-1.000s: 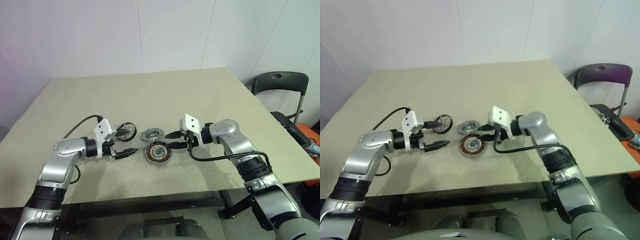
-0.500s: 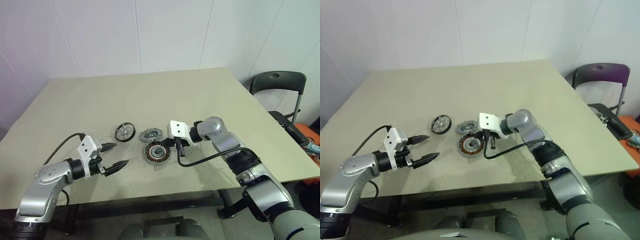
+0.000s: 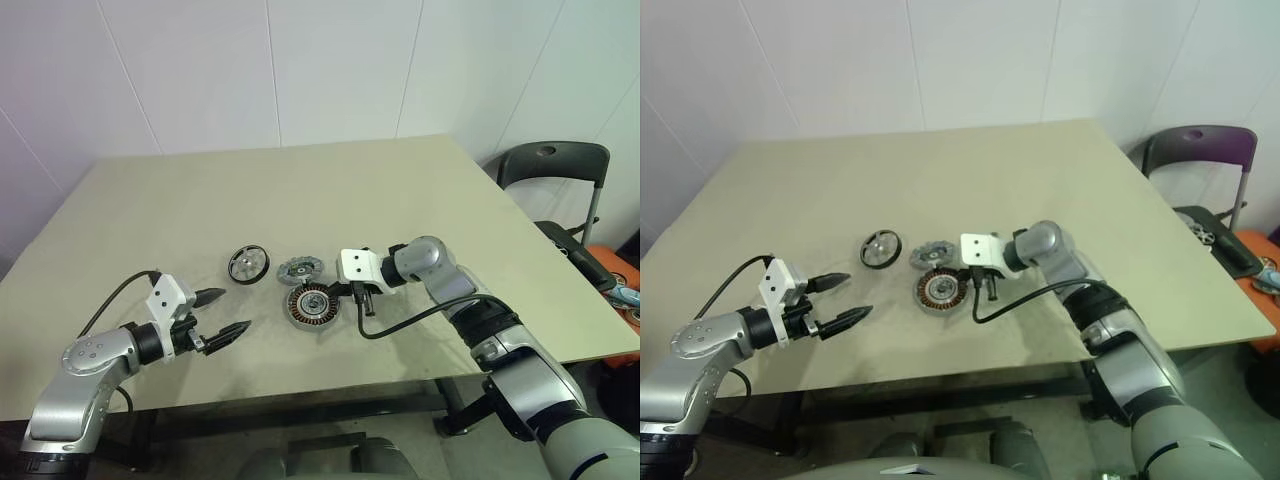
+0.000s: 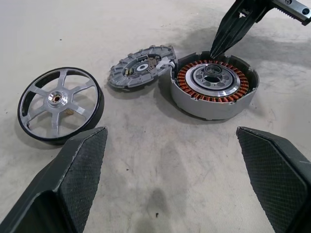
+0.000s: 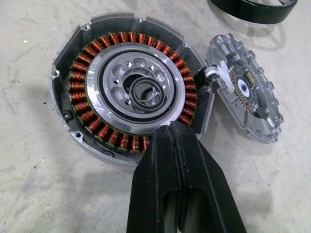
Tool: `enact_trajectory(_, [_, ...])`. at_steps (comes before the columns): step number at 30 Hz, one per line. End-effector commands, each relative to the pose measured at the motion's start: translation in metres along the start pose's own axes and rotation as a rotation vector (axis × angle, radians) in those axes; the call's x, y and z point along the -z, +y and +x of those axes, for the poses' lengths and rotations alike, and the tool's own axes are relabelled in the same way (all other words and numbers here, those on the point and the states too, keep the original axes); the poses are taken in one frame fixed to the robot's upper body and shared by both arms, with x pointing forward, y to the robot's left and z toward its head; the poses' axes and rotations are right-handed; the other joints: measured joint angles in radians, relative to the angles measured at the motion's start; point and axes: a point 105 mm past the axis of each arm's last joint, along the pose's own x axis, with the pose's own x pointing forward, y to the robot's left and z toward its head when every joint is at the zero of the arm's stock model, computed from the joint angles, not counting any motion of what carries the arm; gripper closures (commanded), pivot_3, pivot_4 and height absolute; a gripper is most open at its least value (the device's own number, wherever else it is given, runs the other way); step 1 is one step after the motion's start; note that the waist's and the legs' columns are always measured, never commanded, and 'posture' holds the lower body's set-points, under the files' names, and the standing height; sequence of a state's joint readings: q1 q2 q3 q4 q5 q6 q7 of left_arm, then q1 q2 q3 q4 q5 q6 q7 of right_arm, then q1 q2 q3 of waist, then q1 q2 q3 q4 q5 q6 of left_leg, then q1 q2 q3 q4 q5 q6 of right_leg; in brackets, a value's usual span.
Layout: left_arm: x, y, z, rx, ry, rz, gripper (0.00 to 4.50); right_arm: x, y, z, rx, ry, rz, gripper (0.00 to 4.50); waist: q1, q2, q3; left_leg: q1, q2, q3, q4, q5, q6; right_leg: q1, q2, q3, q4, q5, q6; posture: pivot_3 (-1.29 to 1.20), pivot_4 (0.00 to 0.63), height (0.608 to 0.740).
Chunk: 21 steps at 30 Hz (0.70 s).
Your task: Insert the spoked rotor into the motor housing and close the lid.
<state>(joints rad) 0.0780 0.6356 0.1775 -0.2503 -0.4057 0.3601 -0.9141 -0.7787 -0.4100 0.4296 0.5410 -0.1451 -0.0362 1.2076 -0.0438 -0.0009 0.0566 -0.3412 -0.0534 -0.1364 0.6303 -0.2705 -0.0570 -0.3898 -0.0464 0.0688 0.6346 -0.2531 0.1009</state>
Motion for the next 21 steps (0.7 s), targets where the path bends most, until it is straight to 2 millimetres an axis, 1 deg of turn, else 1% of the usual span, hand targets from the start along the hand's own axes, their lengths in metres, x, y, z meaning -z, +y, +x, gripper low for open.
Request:
enact_trajectory(1, [-0.011, 0.004, -0.004, -0.012, -0.033, 0.046, 0.0, -0.014, -0.001, 0.002, -0.009, -0.028, -0.054, 4.48, 0.0, 0.0, 0.0, 0.0, 0.0, 0.0, 0.0, 0.0, 0.0, 0.0, 0.0, 0.0, 0.0, 0.0, 0.0, 0.0, 0.0, 0.74])
enact_trajectory(10, [-0.009, 0.005, -0.004, -0.019, -0.035, 0.042, 0.0, -0.013, 0.007, 0.011, -0.037, -0.025, -0.059, 4.48, -0.001, 0.0, 0.0, 0.0, 0.0, 0.0, 0.0, 0.0, 0.0, 0.0, 0.0, 0.0, 0.0, 0.0, 0.0, 0.0, 0.0, 0.74])
enact_trajectory(15, [-0.008, 0.005, -0.004, -0.021, -0.035, 0.041, 0.0, -0.015, 0.008, 0.014, -0.041, -0.031, -0.057, 4.48, -0.002, 0.0, 0.0, 0.001, 0.0, 0.0, 0.0, 0.0, 0.0, 0.0, 0.001, 0.0, 0.001, 0.0, 0.0, 0.0, 0.0, 0.74])
enact_trajectory(18, [-0.007, 0.005, -0.004, -0.02, -0.034, 0.041, 0.0, -0.016, 0.009, 0.015, -0.045, -0.04, -0.058, 4.48, -0.002, 0.0, 0.0, 0.001, 0.0, 0.0, 0.0, 0.0, 0.0, 0.0, 0.001, 0.0, 0.001, 0.0, 0.0, 0.0, 0.0, 0.74])
enact_trajectory(21, [-0.007, 0.005, -0.004, -0.019, -0.034, 0.041, 0.0, -0.024, 0.008, 0.016, -0.04, -0.075, -0.05, 4.48, -0.003, 0.0, 0.0, 0.001, 0.0, 0.0, 0.0, 0.0, 0.0, 0.0, 0.001, 0.0, 0.001, 0.0, 0.0, 0.0, 0.0, 0.74])
